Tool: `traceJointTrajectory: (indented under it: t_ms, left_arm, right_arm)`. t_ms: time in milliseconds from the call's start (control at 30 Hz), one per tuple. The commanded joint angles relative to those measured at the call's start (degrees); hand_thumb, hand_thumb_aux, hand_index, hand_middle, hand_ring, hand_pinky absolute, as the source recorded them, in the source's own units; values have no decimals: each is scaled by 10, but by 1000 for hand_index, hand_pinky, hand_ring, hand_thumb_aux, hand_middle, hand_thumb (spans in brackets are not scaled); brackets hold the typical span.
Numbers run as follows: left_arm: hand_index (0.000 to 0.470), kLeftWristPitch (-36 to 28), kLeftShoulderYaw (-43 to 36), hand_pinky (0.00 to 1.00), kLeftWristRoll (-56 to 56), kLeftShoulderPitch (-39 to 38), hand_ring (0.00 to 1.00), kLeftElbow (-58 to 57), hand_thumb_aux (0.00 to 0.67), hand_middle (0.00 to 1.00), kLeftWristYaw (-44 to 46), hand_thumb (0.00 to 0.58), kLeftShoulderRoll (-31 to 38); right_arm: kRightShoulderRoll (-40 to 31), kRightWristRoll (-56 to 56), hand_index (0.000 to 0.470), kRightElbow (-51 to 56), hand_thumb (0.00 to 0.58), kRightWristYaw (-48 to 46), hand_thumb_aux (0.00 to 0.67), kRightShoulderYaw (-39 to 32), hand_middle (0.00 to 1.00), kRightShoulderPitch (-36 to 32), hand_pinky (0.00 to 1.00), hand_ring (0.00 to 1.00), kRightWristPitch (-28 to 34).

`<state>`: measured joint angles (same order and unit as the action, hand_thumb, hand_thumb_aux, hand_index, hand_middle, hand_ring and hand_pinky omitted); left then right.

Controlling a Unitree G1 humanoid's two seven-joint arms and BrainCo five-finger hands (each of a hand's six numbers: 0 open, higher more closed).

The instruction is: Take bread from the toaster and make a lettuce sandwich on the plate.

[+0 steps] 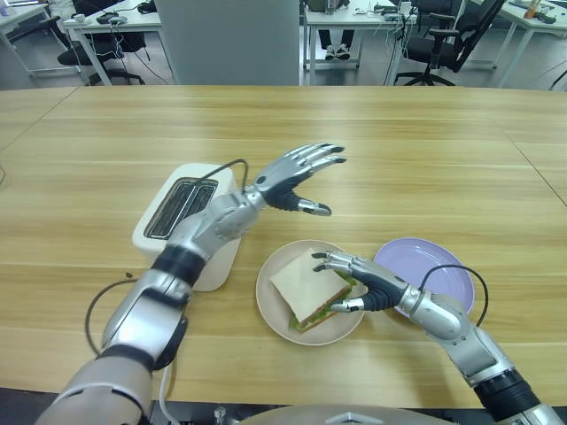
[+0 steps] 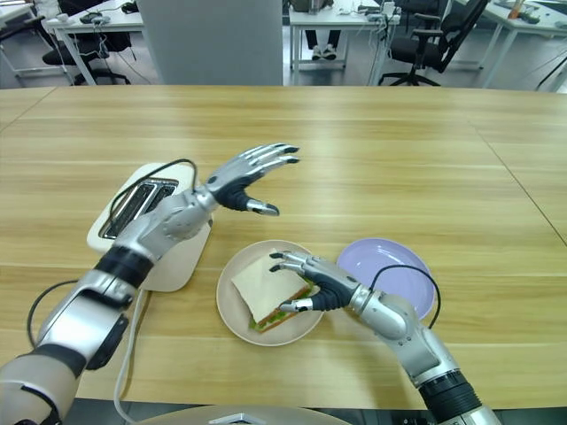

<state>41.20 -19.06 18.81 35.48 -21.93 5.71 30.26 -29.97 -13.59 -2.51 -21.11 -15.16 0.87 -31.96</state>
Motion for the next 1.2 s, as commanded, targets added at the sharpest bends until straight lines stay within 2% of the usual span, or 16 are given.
traceJointTrajectory:
  t_ms: [33, 167, 233, 333, 433, 533, 800, 967, 1200]
  left_arm:
    - [460, -61, 28, 1000, -179, -87, 1000, 155, 670, 1000, 135, 580, 59]
    - [460, -87, 47, 1000, -295, -212, 1000, 279, 670, 1000, 252, 580, 156]
    - [460, -92, 49, 1000, -293, -275, 1000, 308, 670, 1000, 300, 580, 204]
    - [460, -102, 46, 1000, -233, -352, 1000, 326, 670, 1000, 335, 580, 249]
    - [460, -116, 33, 1000, -78, -402, 1000, 338, 670, 1000, 324, 580, 259]
    - [460, -131, 20, 1000, 23, -443, 1000, 379, 670, 1000, 322, 580, 250]
    - [460, -145, -26, 1000, 210, -442, 1000, 346, 670, 1000, 288, 580, 197]
    - [460, -146, -69, 1000, 305, -417, 1000, 299, 670, 1000, 249, 580, 153]
    - [460, -146, -108, 1000, 369, -378, 1000, 239, 670, 1000, 189, 580, 97]
  right_arm:
    - [-30, 87, 460, -44, 580, -34, 670, 40, 1000, 20, 1000, 1000, -4]
    - [-83, 137, 460, -81, 580, -90, 670, 53, 1000, 56, 1000, 1000, -18]
    - [-110, 131, 460, -94, 580, -114, 670, 48, 1000, 77, 1000, 1000, -27]
    - [-136, 98, 460, -108, 580, -137, 670, 36, 1000, 107, 1000, 1000, -29]
    - [-140, 31, 460, -106, 580, -139, 670, 16, 1000, 133, 1000, 1000, -30]
    - [-125, -41, 460, -97, 580, -121, 670, 0, 1000, 145, 1000, 1000, -29]
    - [-80, -247, 460, -41, 580, -29, 670, -45, 1000, 128, 1000, 1000, -30]
    - [-42, -320, 460, -16, 580, 22, 670, -82, 1000, 114, 1000, 1000, -19]
    - [19, -386, 460, 57, 580, 91, 670, -137, 1000, 75, 1000, 1000, 8]
